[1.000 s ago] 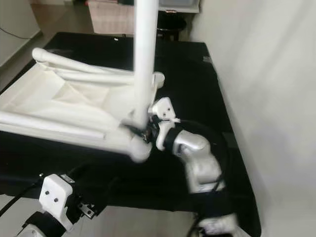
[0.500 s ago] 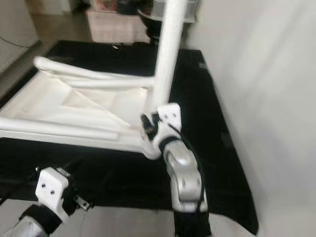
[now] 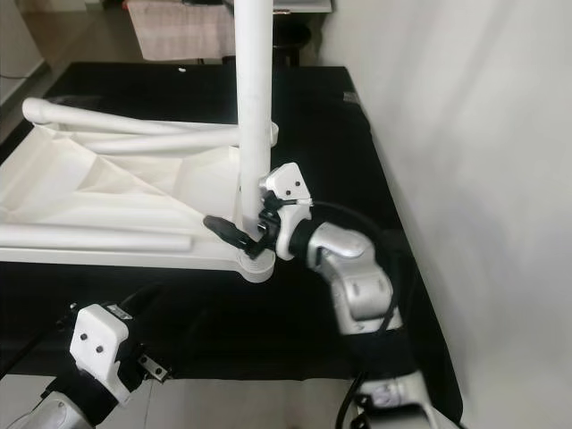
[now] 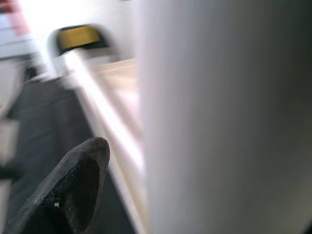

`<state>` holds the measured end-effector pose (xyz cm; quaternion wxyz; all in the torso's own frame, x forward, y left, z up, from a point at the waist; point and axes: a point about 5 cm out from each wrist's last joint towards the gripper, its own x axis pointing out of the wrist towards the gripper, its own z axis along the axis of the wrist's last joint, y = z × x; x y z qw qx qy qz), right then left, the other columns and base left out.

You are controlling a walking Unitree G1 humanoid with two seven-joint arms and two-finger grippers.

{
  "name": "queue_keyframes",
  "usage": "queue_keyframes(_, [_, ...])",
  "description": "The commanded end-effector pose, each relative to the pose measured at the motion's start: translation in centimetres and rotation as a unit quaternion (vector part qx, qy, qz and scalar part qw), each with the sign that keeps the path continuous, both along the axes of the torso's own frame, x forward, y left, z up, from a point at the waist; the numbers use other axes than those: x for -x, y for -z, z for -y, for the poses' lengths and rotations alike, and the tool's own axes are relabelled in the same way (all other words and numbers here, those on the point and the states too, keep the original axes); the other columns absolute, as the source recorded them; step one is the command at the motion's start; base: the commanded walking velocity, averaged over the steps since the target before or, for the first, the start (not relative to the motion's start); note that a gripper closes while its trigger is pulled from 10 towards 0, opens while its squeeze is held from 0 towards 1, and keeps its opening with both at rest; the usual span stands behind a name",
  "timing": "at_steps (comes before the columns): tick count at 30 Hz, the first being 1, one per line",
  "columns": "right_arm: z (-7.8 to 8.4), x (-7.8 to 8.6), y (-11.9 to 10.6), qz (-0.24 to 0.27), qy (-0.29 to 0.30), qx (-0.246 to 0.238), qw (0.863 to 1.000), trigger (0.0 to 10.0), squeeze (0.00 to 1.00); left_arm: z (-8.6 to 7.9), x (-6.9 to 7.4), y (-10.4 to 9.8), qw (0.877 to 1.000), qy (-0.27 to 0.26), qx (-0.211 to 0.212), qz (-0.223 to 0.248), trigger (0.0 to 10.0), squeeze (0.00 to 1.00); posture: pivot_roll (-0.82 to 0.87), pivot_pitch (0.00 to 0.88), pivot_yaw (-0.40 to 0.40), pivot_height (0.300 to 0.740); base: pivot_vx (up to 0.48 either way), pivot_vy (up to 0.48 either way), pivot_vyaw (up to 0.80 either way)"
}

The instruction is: Building children table

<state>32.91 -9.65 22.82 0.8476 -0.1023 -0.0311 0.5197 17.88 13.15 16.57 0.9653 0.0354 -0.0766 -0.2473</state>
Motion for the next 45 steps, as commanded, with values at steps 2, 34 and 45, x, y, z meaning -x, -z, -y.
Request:
queue_keyframes(2, [-1.0,-0.4,0.7,-0.021,-0.053,0.018,0.998,10.0,0.00,0.2,0.3,0.1,1.000,0.003,0.005,-0.005,10.0,0.00,0.04,0.239,-0.026,0.740,0.000,0.000,0.00])
queue_keyframes(34, [0.6,3.6,4.8,-0.075,0.429,-0.070,0.897,0.0,0.00,0.0,0.6,-0.3,1.000,0.011,0.011,-0.011,10.0,0.00,-0.02,0.297,-0.018,0.740,0.000,0.000,0.00])
queue_keyframes(45, [-5.3,3.8,5.4,-0.116,0.273,-0.074,0.952,10.0,1.00,-0.1,-0.5,0.1,1.000,0.004,0.011,-0.007,10.0,0.00,0.00,0.226,-0.039,0.740,0.000,0.000,0.00])
